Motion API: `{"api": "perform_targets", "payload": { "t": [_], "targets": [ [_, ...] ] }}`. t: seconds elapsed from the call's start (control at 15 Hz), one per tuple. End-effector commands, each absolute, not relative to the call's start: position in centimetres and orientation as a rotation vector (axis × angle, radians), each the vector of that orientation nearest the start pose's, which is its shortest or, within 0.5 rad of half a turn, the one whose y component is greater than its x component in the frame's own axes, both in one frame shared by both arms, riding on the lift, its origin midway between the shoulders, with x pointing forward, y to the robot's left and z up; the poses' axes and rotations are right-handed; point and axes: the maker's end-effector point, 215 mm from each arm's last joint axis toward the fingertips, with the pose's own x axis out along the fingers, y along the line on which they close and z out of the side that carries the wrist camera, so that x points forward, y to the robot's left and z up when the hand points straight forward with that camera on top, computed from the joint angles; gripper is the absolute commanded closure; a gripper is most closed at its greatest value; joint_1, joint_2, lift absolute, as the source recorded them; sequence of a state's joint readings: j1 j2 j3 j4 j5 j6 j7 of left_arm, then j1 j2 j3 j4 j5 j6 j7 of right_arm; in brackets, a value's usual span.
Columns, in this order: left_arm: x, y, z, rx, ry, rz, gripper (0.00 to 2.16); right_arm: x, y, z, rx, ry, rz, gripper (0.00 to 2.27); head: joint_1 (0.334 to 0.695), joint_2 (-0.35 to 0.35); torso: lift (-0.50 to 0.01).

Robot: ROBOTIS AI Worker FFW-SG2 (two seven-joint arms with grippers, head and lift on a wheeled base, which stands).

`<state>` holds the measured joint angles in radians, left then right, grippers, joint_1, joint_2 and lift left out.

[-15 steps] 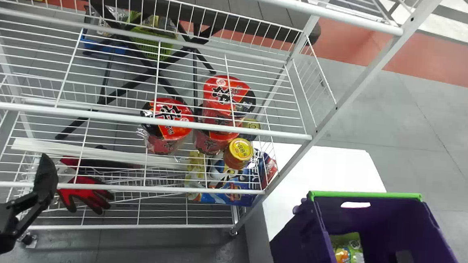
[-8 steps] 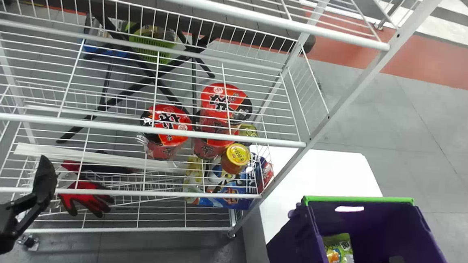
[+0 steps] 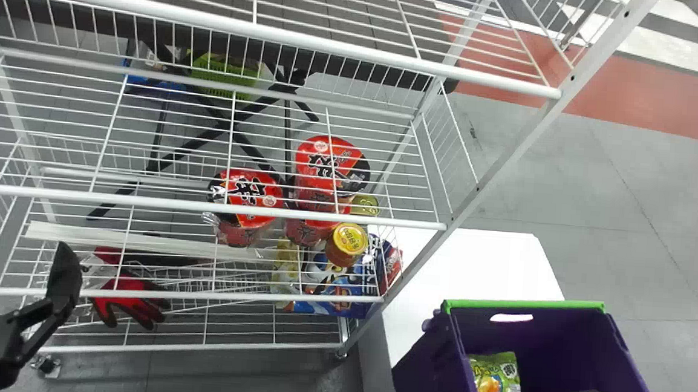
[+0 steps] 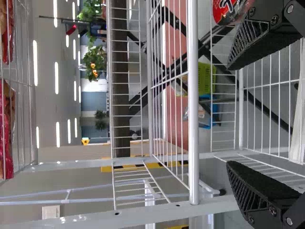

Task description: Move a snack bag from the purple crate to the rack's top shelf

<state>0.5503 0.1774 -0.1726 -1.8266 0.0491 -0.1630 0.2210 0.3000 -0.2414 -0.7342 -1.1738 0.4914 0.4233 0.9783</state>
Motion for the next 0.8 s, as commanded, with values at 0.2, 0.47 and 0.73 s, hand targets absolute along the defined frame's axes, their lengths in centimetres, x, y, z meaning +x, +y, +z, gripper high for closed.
{"api": "perform_targets", "payload": {
  "t": [0.2,0.47,0.73],
  "targets": [
    [39.6,20.9,-43.7,0.050,0.148,0.004,0.11,15.8,-53.4,-66.7,0.057,1.202,0.101,1.92,0.695,-0.350,-0.311],
    [39.1,20.7,-42.6,0.037,0.131,0.003,0.11,16.3,-54.0,-64.6,0.038,1.143,0.079,1.92,0.695,-0.350,-0.295],
    [38.3,20.3,-42.0,0.035,0.129,-0.002,0.11,16.7,-54.6,-61.8,0.062,1.061,0.063,1.91,0.695,-0.350,-0.278]
  ]
}}
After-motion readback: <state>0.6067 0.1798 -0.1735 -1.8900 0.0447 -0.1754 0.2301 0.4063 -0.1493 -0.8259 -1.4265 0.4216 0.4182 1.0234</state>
